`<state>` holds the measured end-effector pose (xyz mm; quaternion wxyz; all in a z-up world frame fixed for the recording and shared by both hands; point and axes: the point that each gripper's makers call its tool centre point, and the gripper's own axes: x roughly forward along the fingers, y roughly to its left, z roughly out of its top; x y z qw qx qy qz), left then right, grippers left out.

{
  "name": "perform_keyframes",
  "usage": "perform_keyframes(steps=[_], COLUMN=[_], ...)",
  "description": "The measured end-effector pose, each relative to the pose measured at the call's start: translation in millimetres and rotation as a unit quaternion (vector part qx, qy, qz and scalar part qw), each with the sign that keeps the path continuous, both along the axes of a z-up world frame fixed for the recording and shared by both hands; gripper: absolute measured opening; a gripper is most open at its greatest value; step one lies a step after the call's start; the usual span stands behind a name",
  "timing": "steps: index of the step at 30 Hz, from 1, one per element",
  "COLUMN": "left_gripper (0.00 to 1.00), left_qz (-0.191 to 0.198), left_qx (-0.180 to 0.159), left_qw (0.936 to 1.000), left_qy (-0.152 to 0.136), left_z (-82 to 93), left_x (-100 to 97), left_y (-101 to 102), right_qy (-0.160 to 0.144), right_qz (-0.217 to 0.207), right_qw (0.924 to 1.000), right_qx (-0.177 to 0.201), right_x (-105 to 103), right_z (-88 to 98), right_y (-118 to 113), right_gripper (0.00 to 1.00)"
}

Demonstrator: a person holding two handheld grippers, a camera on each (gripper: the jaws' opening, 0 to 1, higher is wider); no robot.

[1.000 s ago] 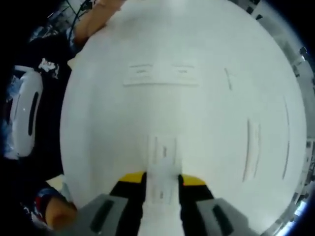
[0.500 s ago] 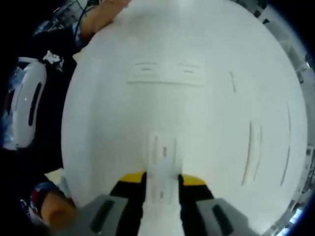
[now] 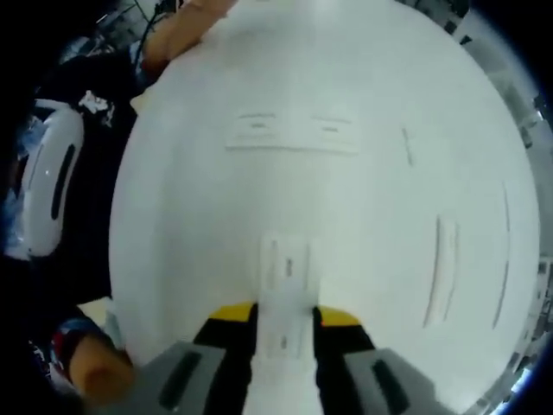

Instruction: Locate the socket holder cover, grip the socket holder cover, clip it into the socket holder slot.

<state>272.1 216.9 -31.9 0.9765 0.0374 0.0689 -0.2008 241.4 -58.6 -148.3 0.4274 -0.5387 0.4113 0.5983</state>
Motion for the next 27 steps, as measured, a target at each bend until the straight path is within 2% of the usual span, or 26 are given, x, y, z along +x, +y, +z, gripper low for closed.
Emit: perform_keyframes(steps=[8,20,27], left_gripper=[0.87,0.86,0.86], left_qz=[0.0,-0.002,-0.003], left_qx=[0.0,-0.001,-0.001], left_qw=[1.0,1.0,1.0], left_qy=[-0.001,-0.002,-0.003], left_z=[0.9,1.6,2.5], left_x=[-0.8,-0.5,-0.3], left_y=[-0.4,-0.9,-1.0], right_qy=[-0.012,-0.031,-0.037], right_qz=[-0.003,-0.001,-0.011], right_qw=[0.9998,0.9995,0.9992], right_qx=[0.014,0.01,0.007], right_x=[2.6,5.6,14.3], right_z=[10.9,23.7,29.9], right_y=[-1.8,-8.2,-13.5], right_gripper=[0.27,0.27,0.27])
